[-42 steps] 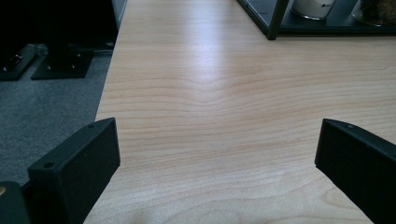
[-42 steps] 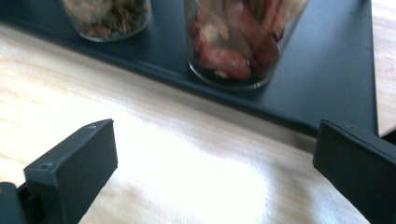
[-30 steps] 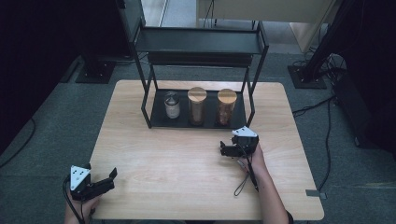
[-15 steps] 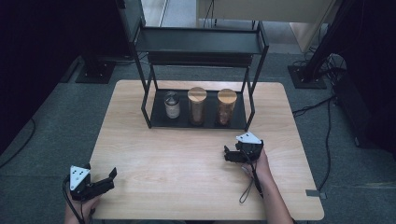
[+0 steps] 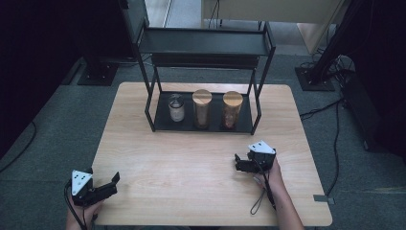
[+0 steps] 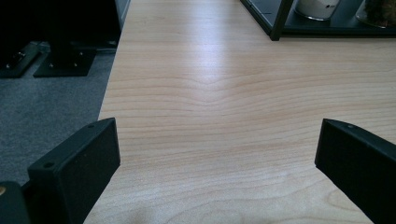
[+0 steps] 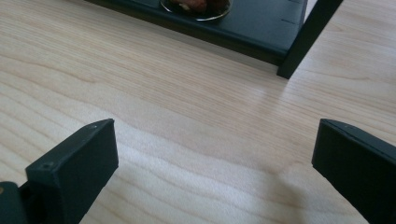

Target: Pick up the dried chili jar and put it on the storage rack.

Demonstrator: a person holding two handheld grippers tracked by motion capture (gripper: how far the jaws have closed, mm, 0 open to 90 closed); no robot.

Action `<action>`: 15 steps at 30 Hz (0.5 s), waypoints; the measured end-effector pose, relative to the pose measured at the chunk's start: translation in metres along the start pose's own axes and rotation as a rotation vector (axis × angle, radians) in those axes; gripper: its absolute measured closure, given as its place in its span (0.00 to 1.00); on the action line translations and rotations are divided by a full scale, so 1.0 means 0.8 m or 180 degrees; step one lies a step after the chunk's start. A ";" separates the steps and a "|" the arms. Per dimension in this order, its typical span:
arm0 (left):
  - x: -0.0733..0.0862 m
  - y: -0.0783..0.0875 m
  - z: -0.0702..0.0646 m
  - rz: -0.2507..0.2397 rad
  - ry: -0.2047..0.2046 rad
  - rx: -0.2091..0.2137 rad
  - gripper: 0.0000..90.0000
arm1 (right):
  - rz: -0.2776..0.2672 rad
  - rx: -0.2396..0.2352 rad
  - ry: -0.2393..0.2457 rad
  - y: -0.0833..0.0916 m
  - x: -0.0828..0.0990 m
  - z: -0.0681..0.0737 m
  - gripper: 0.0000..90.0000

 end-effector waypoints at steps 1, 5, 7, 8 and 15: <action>0.000 0.000 0.000 -0.0001 0.0003 0.0000 0.00 | -0.0003 0.0005 0.0003 0.001 0.001 0.000 0.00; 0.000 0.000 0.000 0.0001 0.0003 -0.0002 0.00 | -0.0010 0.0014 0.0015 0.008 0.007 -0.002 0.00; 0.000 0.000 0.000 0.0003 0.0003 -0.0002 0.00 | -0.0005 0.0023 0.0018 0.011 0.010 -0.003 0.00; 0.000 0.000 0.000 0.0003 0.0005 -0.0003 0.00 | -0.0003 0.0032 0.0027 0.013 0.012 -0.004 0.00; 0.000 0.000 0.000 0.0000 0.0004 -0.0011 0.00 | 0.0008 0.0058 0.0009 0.024 0.024 -0.010 0.00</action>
Point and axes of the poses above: each handheld gripper's, and its own axes: y roughly backward along the jaws, x roughly out of its underside, z roughly to its left, the point moved 9 cm from there along -y, roughly forward along the jaws, and after that the axes turned 15 degrees about y, right-handed, at the moved point
